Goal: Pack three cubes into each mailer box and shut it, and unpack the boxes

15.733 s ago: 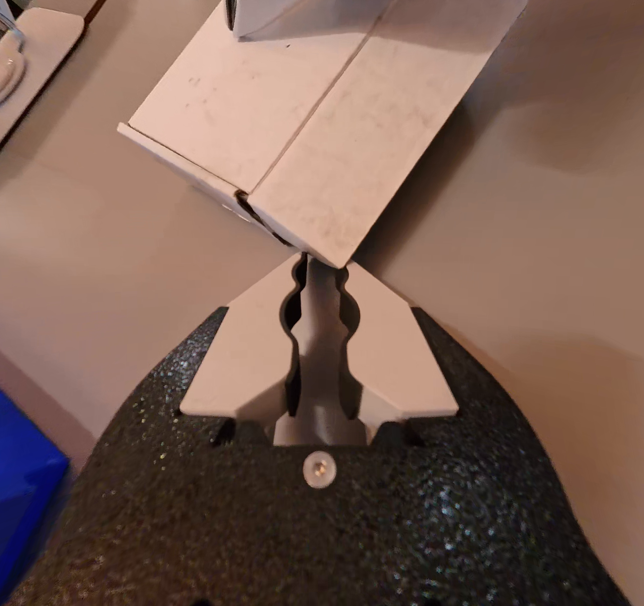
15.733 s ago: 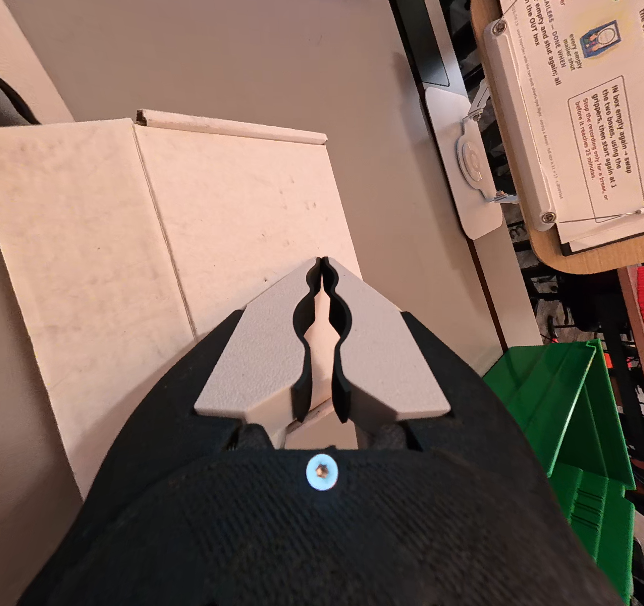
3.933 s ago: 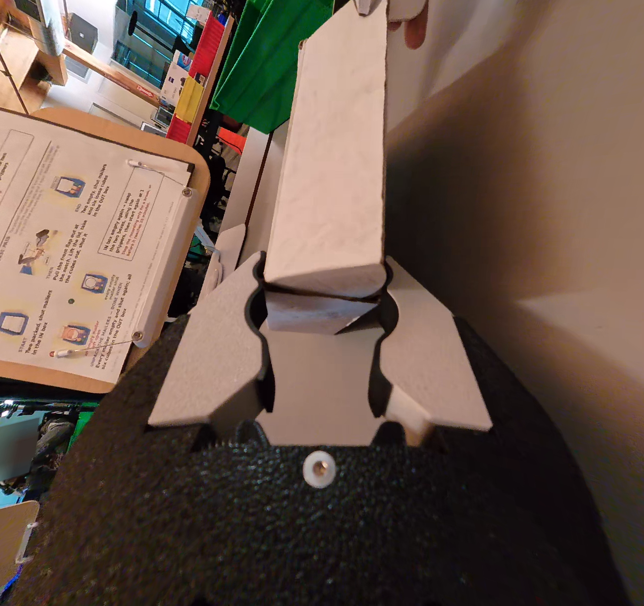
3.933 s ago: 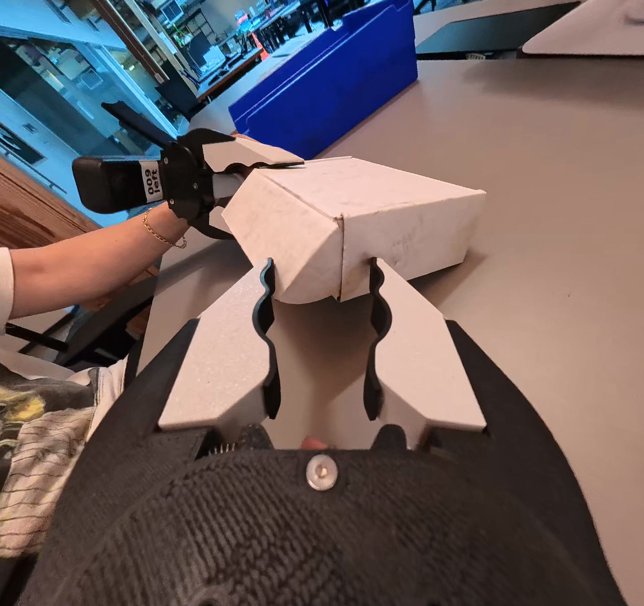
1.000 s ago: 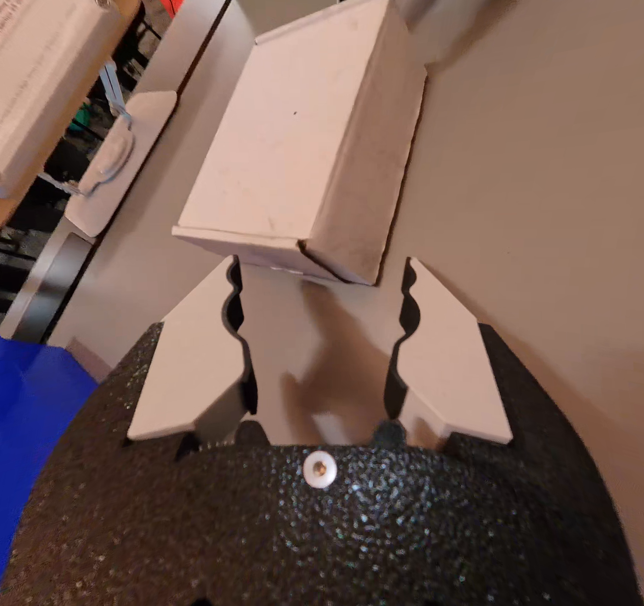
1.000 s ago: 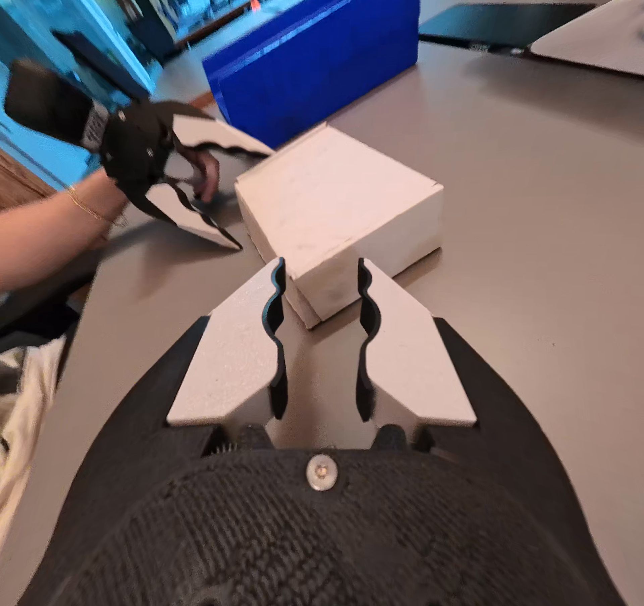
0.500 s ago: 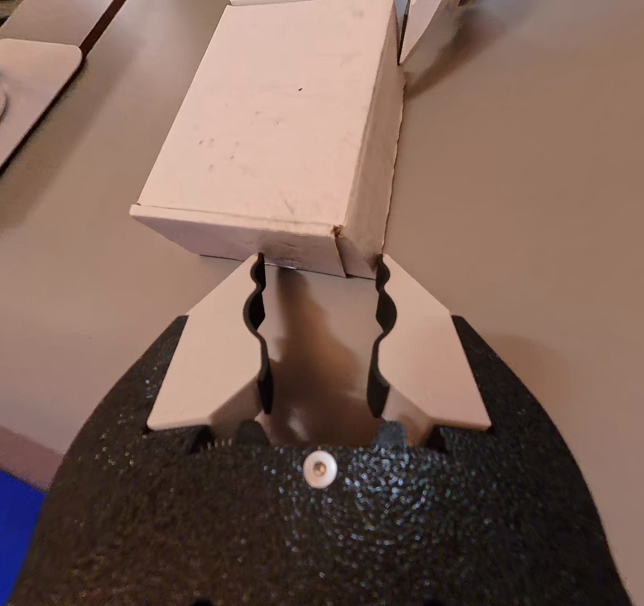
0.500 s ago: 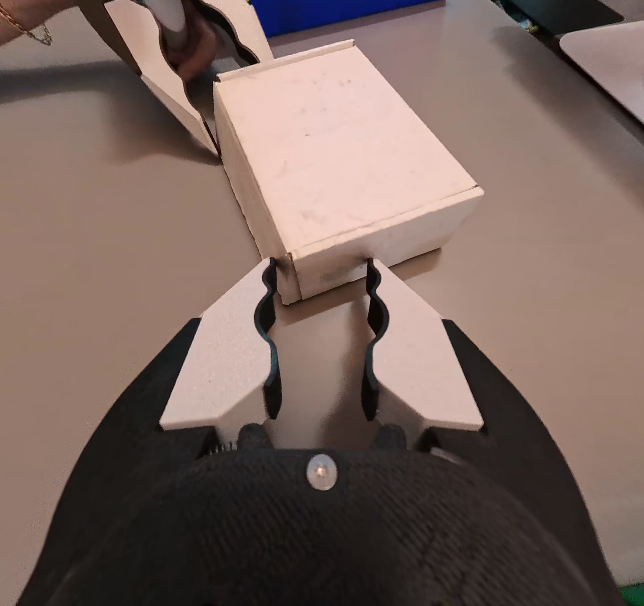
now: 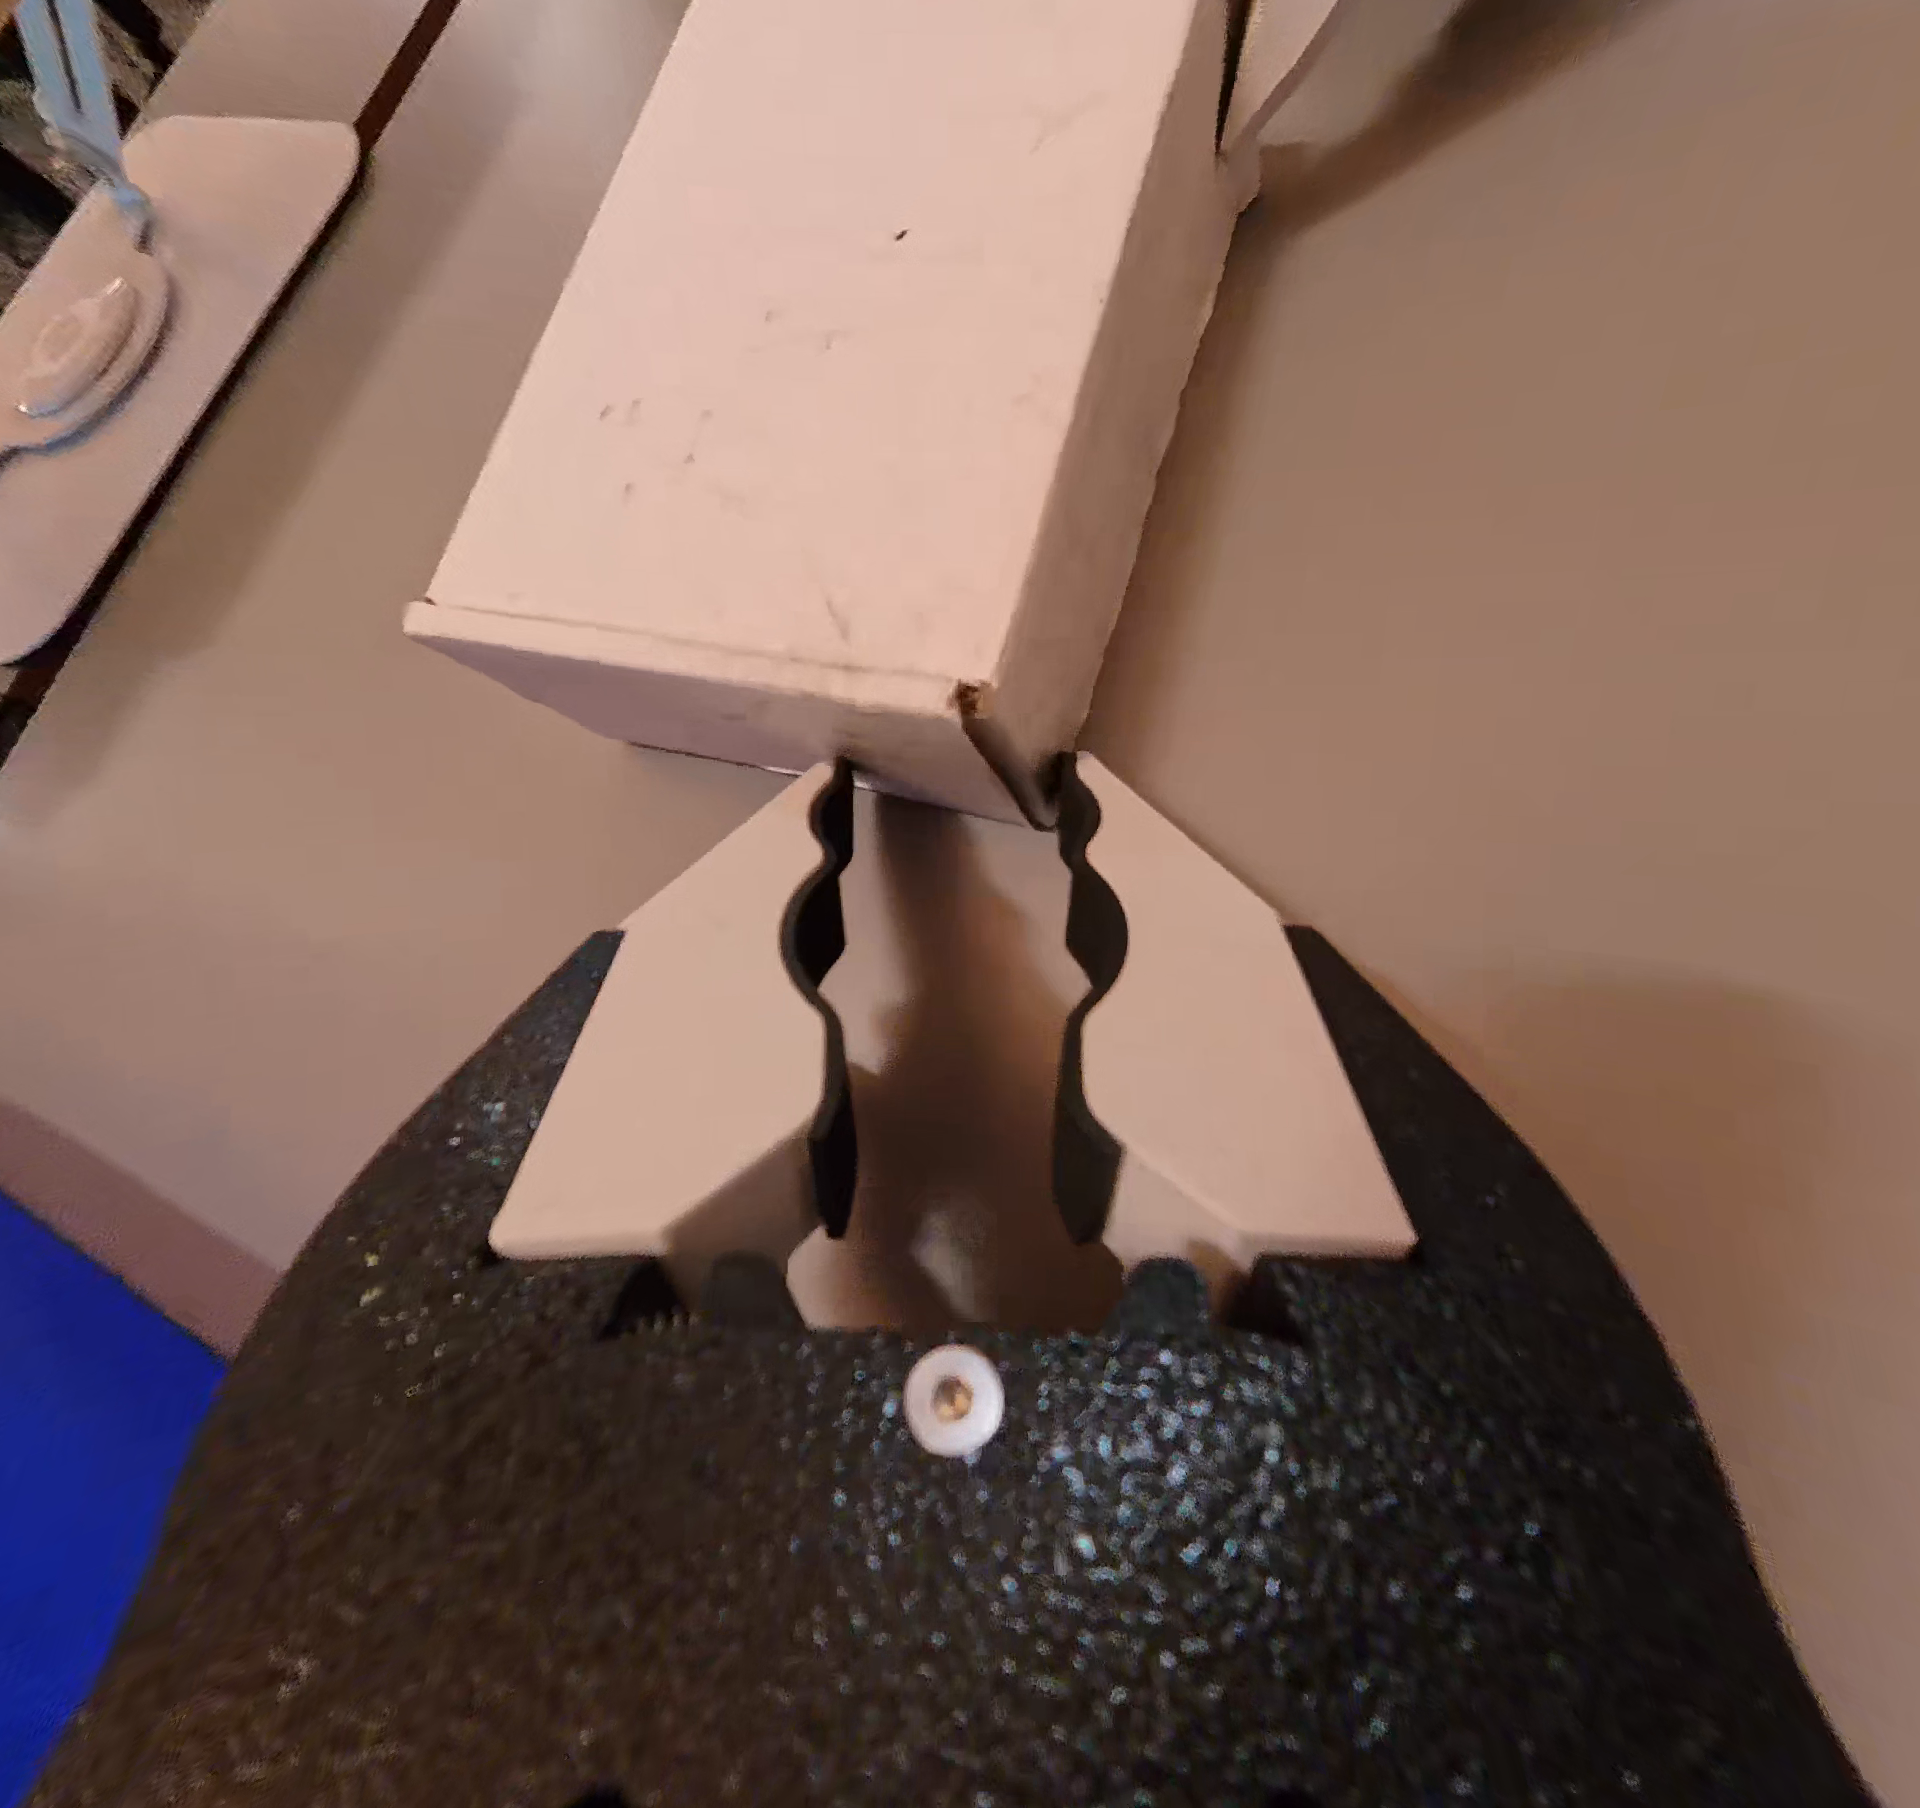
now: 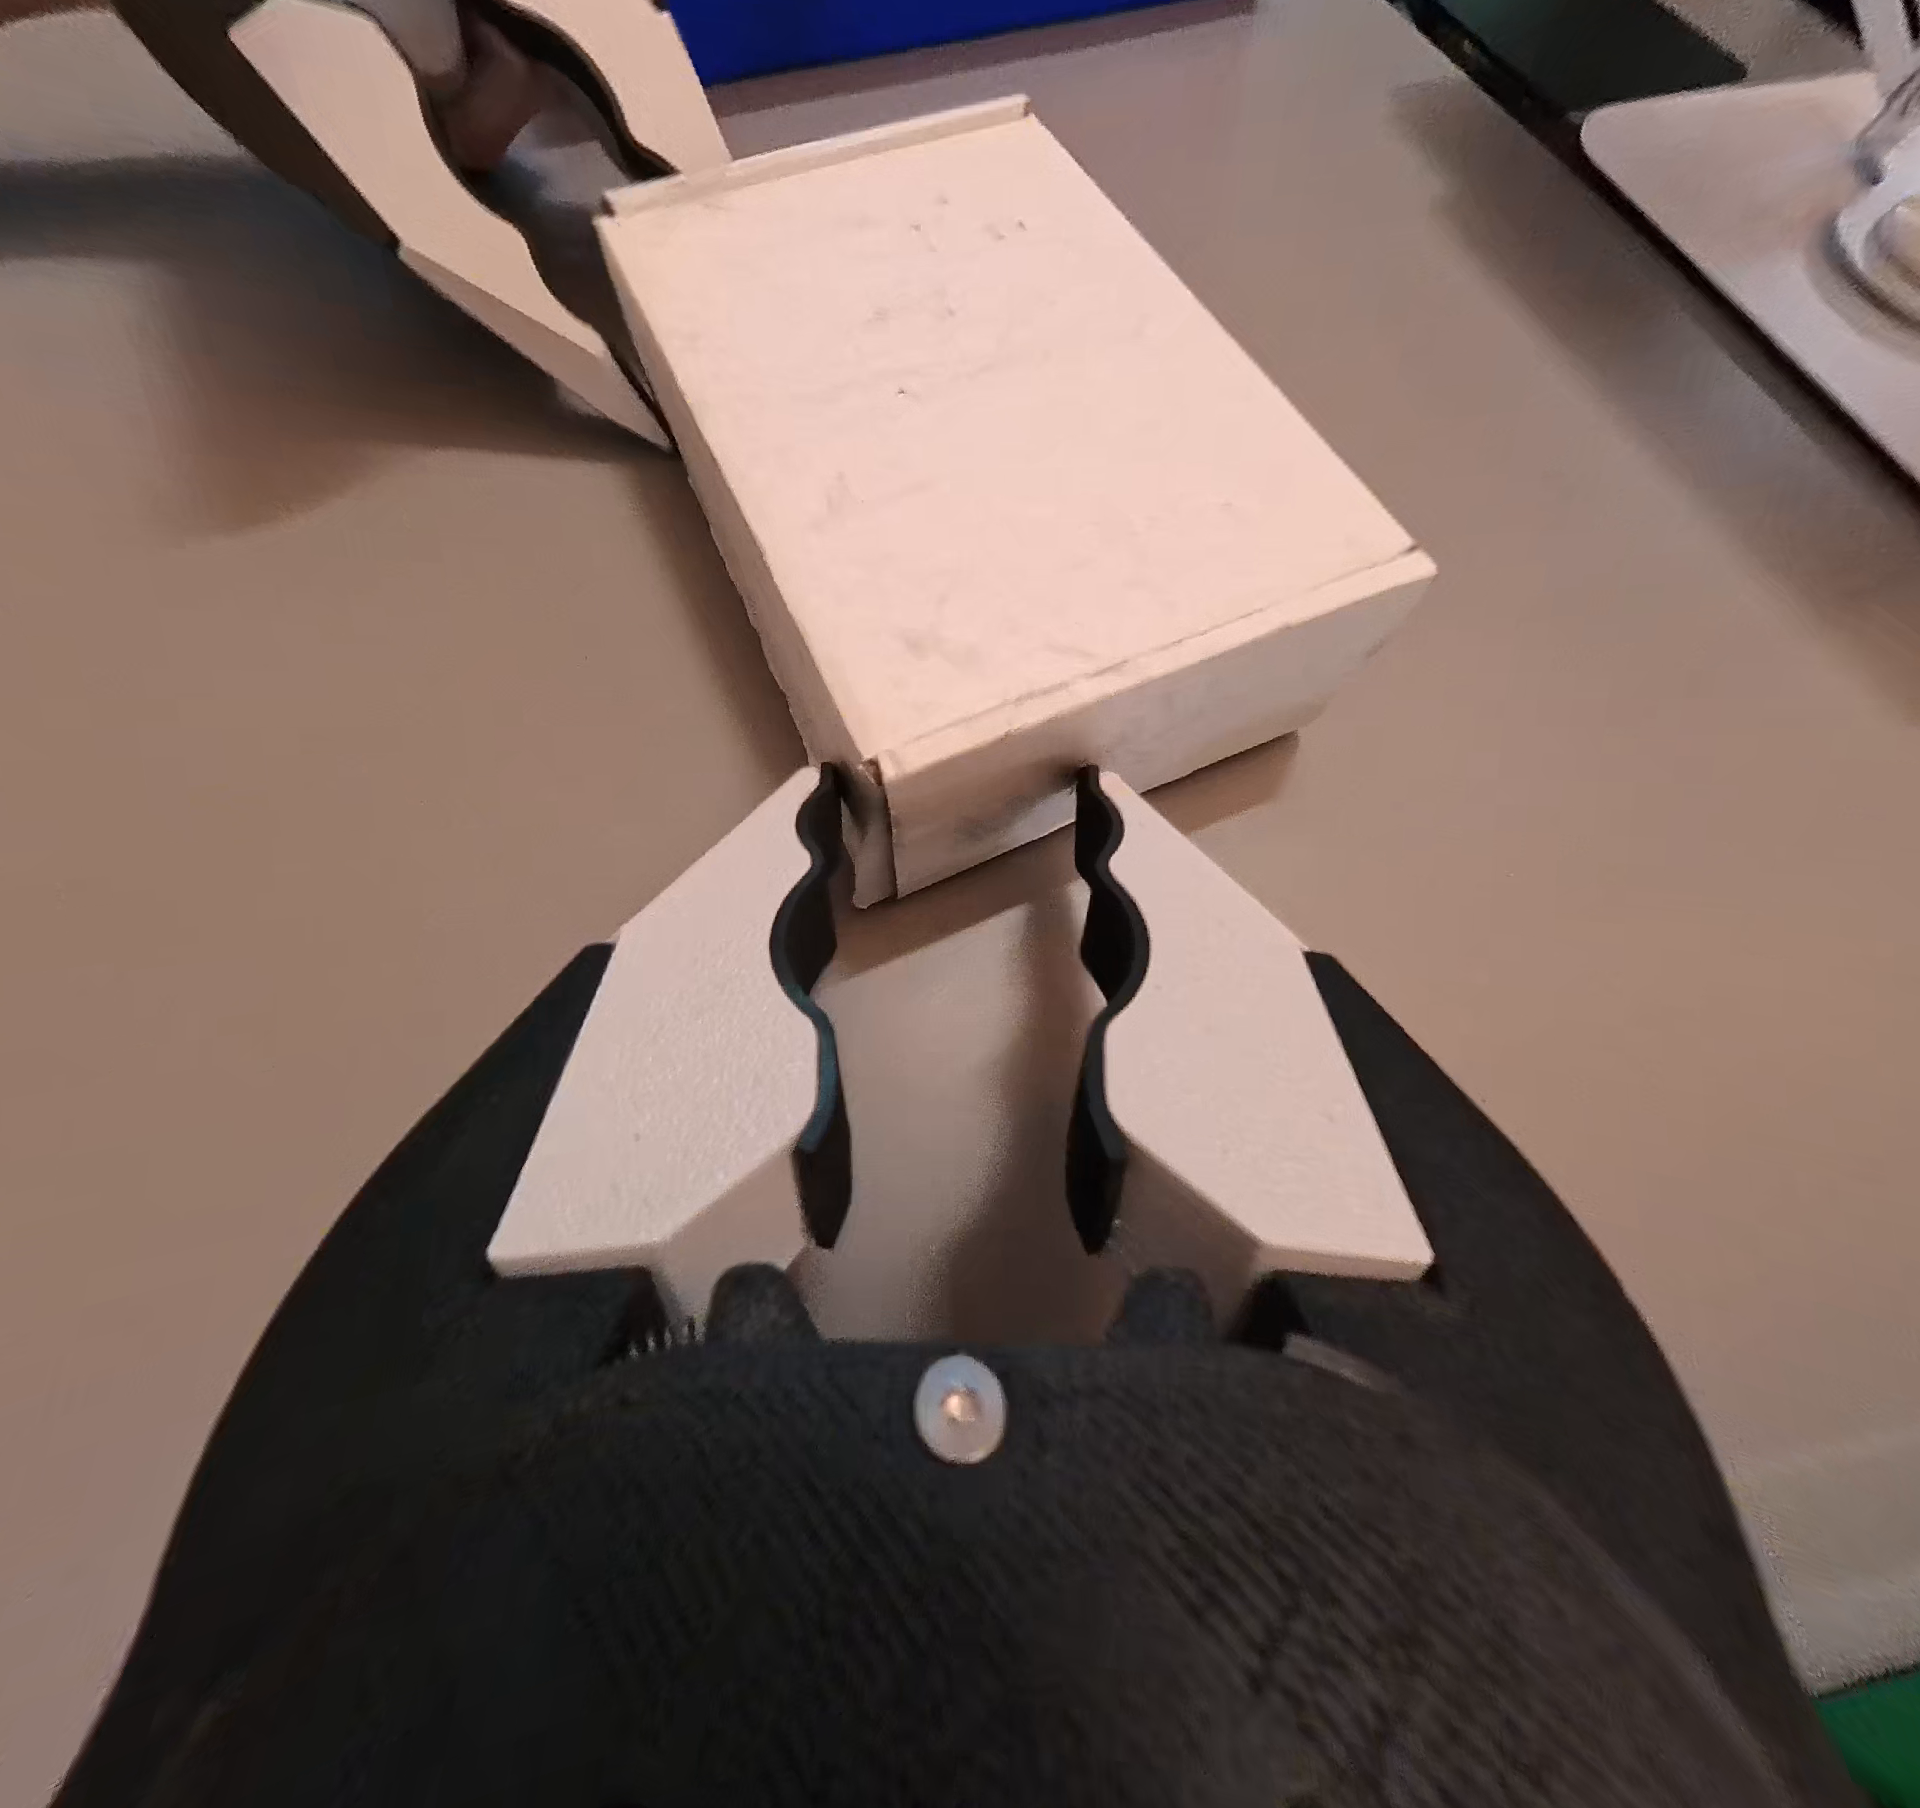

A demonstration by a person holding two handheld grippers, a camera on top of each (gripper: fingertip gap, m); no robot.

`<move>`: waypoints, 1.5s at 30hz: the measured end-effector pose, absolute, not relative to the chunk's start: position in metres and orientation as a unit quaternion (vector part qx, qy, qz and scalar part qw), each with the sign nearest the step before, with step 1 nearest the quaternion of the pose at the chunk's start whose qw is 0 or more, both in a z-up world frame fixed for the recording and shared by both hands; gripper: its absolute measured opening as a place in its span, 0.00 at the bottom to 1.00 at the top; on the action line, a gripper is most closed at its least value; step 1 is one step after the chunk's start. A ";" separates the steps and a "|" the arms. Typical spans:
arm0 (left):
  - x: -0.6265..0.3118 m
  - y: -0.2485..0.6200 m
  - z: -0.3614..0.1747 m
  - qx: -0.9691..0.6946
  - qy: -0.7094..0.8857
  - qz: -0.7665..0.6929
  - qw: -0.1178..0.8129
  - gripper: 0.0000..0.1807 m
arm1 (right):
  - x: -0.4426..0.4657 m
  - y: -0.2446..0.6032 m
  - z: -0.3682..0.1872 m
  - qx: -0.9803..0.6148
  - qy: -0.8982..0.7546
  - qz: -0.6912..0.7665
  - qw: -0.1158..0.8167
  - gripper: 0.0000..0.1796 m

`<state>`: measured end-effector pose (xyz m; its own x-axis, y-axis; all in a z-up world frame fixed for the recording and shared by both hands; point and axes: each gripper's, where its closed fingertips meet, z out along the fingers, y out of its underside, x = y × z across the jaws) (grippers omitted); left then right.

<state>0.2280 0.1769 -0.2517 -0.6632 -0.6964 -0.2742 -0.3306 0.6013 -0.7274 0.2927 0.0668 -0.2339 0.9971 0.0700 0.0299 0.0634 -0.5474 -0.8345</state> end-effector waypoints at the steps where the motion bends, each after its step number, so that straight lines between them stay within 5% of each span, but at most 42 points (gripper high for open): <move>1: 0.230 0.178 -0.252 -0.310 0.847 -0.329 0.279 0.21 | 0.295 0.068 -0.234 -0.880 -0.034 0.003 0.475 0.26; 7: 0.231 0.179 -0.250 -0.305 0.844 -0.327 0.297 0.24 | 0.289 0.066 -0.244 -0.891 -0.074 -0.024 0.447 0.38; 14: 0.232 0.179 -0.251 -0.308 0.845 -0.331 0.285 0.22 | 0.297 0.064 -0.249 -0.897 -0.081 -0.022 0.433 0.23; 40: 0.236 0.180 -0.252 -0.302 0.849 -0.327 0.283 0.18 | 0.298 0.061 -0.253 -0.895 -0.131 -0.035 0.425 0.17; 45: 0.227 0.179 -0.249 -0.294 0.848 -0.332 0.292 0.28 | 0.303 0.059 -0.251 -0.899 -0.110 -0.041 0.422 0.22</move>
<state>0.2271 0.1790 -0.2492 -0.6572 -0.6915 -0.3000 -0.3036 0.6071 -0.7344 0.3028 0.0590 -0.2505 0.9722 0.1640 0.1669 0.2332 -0.6188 -0.7502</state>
